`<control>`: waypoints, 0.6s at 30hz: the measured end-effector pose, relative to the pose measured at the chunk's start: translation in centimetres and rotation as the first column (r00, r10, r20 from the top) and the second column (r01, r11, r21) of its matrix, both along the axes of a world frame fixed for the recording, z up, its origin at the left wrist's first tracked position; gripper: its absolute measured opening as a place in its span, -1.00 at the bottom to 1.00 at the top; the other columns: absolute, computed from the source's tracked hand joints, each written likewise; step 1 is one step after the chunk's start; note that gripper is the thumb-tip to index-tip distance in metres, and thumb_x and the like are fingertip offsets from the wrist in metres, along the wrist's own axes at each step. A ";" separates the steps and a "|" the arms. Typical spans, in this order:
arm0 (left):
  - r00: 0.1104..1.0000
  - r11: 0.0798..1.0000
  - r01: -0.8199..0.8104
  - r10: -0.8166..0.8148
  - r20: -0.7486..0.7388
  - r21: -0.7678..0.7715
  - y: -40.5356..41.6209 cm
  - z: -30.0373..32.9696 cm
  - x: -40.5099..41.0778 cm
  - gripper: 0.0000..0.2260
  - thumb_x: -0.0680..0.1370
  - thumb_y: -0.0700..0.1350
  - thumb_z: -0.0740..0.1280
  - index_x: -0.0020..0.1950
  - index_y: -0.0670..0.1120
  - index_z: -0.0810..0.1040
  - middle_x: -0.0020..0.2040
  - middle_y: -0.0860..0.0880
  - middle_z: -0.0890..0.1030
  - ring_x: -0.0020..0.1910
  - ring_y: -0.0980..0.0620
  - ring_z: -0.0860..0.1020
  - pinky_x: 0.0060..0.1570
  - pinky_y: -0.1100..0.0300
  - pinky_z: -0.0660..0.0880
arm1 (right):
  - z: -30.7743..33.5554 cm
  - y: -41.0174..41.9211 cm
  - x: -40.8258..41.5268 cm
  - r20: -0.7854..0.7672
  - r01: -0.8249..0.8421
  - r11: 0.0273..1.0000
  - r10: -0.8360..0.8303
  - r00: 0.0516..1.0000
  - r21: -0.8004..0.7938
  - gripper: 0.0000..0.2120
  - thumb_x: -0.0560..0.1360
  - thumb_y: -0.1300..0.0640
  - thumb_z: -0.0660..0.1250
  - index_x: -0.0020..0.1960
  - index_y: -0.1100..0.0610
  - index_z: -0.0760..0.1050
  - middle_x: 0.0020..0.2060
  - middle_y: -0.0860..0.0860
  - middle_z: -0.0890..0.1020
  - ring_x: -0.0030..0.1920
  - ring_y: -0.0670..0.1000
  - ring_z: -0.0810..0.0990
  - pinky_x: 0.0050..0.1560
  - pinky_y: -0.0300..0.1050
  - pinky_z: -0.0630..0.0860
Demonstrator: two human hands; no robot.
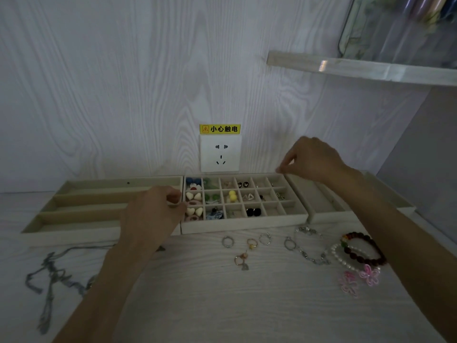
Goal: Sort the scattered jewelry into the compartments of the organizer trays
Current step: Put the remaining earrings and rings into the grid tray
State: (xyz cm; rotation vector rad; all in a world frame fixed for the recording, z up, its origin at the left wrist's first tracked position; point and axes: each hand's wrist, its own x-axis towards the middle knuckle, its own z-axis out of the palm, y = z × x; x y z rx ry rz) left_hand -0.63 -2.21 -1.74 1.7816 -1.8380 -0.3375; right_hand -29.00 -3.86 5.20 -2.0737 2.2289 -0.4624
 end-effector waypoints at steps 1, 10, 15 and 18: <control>1.000 1.000 -0.001 0.001 0.002 0.006 0.0 0.0 0.0 -0.76 0.48 0.06 0.36 0.14 0.09 0.60 0.05 0.07 0.64 0.07 -0.02 0.57 0.04 0.09 0.50 | 0.6 1.7 0.9 0.061 -0.051 0.997 0.054 0.997 -0.052 -0.82 0.36 -0.04 0.49 -0.13 0.04 0.68 -0.36 -0.17 0.59 -0.33 -0.18 0.51 -0.28 -0.23 0.41; 0.989 0.945 0.145 -0.133 0.060 -0.293 0.4 0.1 -0.9 -0.68 0.50 -0.09 0.38 0.25 -0.03 0.53 0.08 -0.04 0.58 0.06 -0.06 0.49 -0.06 0.06 0.46 | -5.0 10.0 5.8 0.259 -0.483 0.869 0.444 0.858 0.111 -0.87 0.37 -0.06 0.46 -0.11 -0.07 0.68 -0.54 -0.15 0.45 -0.46 -0.17 0.43 -0.42 -0.32 0.31; 0.909 0.910 0.375 -0.398 -0.122 -0.178 1.9 1.0 -2.7 -0.94 0.47 -0.01 0.39 -0.08 0.15 0.60 -0.19 0.23 0.59 -0.22 0.24 0.54 -0.22 0.26 0.45 | -7.0 9.9 5.5 0.312 -0.517 0.853 0.474 0.823 0.069 -0.85 0.38 -0.02 0.47 -0.04 -0.14 0.67 -0.50 -0.17 0.47 -0.44 -0.15 0.44 -0.38 -0.31 0.35; 0.810 0.820 0.570 -0.553 -0.195 0.041 2.4 0.9 -3.3 -0.93 0.47 -0.02 0.41 -0.10 0.15 0.63 -0.19 0.22 0.62 -0.22 0.32 0.54 -0.21 0.38 0.44 | -7.3 10.0 5.2 0.342 -0.508 0.860 0.464 0.817 0.045 -0.87 0.38 -0.04 0.45 -0.07 -0.15 0.67 -0.47 -0.13 0.52 -0.45 -0.13 0.43 -0.39 -0.34 0.33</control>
